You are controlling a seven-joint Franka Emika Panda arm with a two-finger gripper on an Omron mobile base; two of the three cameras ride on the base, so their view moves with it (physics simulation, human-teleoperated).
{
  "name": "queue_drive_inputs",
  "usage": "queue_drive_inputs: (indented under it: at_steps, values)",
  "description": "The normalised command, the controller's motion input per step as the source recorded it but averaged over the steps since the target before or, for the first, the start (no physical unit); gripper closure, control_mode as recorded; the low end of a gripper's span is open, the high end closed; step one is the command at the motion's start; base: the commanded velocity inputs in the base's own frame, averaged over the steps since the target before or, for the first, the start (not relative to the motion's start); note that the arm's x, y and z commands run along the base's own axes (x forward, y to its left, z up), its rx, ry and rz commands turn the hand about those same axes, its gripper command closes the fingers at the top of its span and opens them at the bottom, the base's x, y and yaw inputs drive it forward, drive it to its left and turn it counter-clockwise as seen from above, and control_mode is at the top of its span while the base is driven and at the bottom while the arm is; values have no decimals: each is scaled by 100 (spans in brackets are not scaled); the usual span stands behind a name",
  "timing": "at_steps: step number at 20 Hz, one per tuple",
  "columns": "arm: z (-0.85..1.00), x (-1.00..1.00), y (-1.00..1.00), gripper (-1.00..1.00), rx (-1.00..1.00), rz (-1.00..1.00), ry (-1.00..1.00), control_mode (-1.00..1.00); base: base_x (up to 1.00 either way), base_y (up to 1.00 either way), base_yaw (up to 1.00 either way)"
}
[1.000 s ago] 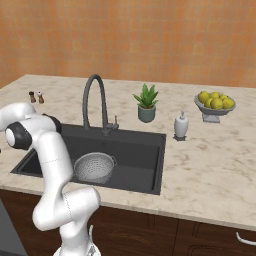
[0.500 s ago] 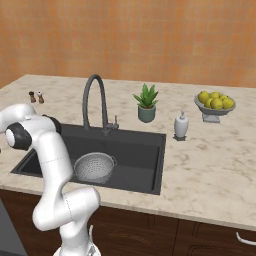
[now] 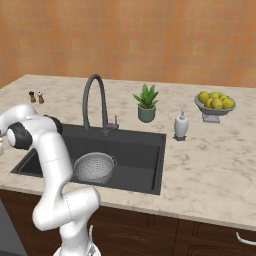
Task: Put the colander in the sink, put the peach in the colander, and turn on the sink faucet and pour water over the colander.
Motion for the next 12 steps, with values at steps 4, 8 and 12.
queue_drive_inputs:
  at_steps: [4,8,12]
  values:
    - [-25,0,10,-100,5,3,0,-100,0,0,0]
    - [-17,7,15,-100,4,2,0,-100,0,0,0]
    - [-16,9,14,-100,3,2,0,-100,0,0,0]
